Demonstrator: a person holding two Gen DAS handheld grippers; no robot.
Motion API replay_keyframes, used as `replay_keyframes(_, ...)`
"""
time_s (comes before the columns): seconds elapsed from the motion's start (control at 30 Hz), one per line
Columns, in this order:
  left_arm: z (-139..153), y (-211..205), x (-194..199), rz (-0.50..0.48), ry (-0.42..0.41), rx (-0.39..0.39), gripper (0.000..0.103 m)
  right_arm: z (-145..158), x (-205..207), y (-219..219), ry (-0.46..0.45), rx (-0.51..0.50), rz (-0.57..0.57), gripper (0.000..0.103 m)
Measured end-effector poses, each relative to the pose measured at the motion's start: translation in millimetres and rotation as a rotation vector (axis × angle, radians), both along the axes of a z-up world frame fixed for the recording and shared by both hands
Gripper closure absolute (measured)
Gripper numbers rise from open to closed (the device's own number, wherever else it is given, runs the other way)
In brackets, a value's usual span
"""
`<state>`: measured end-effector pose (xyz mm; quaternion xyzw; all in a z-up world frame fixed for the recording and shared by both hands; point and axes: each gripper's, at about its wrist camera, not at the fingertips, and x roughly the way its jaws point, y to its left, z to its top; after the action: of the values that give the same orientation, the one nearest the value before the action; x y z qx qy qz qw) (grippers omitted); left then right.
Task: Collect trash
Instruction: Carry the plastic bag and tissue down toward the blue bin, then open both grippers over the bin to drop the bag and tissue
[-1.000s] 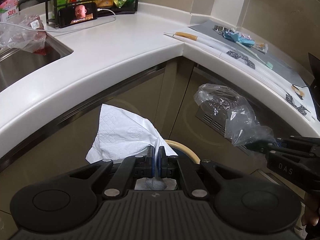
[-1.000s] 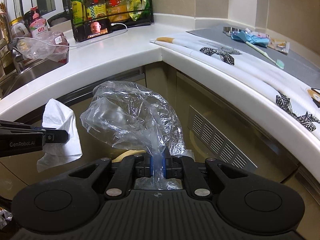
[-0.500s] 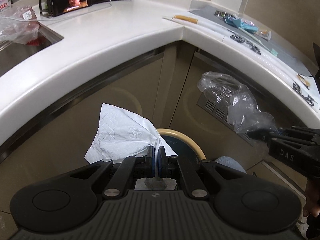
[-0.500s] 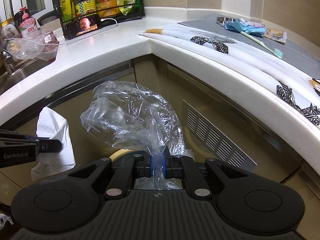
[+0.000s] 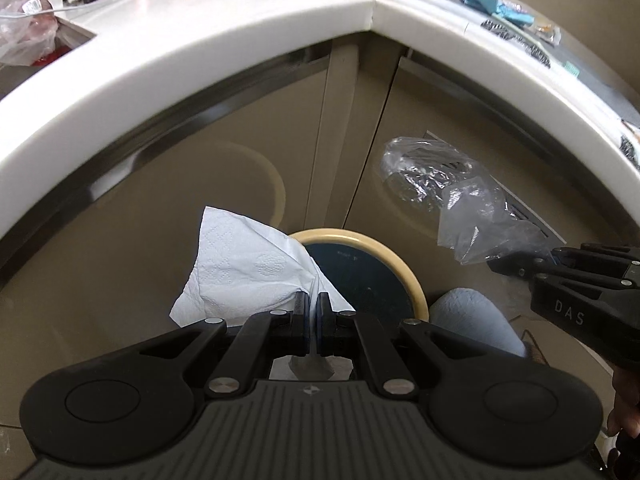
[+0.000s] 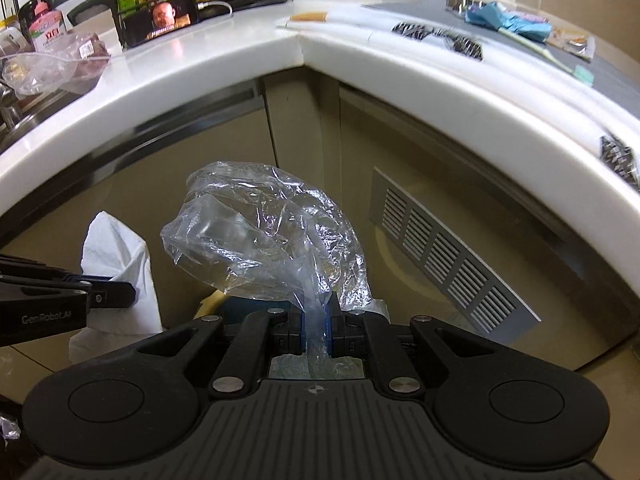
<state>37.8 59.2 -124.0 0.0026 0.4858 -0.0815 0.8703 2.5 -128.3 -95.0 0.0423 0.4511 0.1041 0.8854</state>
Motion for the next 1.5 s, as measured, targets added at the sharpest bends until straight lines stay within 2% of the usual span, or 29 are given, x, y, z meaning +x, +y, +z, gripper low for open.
replay_keyframes(0.33,-25.5,-6.8,14.9,-0.014,0.061,0.023,0.100,-31.0,13.7,8.8,0.094,0.014,0.019,0.094)
replay_keyframes(0.5,-45.1,-11.7,24.9,-0.022,0.118,0.016,0.100,-48.6,17.8,11.8,0.135,-0.004,0.021,0.093)
replay_keyframes(0.77,-65.8,-23.3,43.0,-0.043,0.144,0.042,0.100,-81.7,33.1,15.7,0.236,-0.007,0.017,0.093)
replay_keyframes(1.5,-101.5,-37.4,70.8,-0.072,0.223,0.067,0.100,-116.2,64.2,28.6,0.316,-0.047,0.033,0.093)
